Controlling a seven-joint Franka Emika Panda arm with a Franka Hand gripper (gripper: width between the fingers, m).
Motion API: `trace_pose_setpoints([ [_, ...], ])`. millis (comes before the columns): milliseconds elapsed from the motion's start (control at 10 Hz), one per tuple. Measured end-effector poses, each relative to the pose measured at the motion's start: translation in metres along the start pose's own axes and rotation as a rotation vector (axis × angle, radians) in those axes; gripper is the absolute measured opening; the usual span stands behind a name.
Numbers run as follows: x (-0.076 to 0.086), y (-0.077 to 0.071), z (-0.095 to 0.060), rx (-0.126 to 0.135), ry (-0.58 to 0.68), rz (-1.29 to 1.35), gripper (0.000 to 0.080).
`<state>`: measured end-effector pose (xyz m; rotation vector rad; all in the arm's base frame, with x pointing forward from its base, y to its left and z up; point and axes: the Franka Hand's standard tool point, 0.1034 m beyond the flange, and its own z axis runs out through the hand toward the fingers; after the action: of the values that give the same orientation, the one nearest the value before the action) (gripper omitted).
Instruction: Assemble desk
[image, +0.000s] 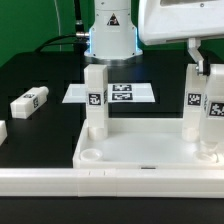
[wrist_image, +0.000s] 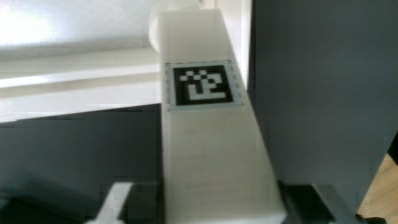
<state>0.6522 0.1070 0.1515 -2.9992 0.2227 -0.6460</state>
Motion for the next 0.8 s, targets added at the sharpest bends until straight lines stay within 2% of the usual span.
trace_pose_setpoints([
  [600,0.0012,0.0022,0.0005,-0.002,0.003,0.0,0.0294],
  [800,0.0065,0.0041,0.0038,-0.005,0.005,-0.002,0.0294],
])
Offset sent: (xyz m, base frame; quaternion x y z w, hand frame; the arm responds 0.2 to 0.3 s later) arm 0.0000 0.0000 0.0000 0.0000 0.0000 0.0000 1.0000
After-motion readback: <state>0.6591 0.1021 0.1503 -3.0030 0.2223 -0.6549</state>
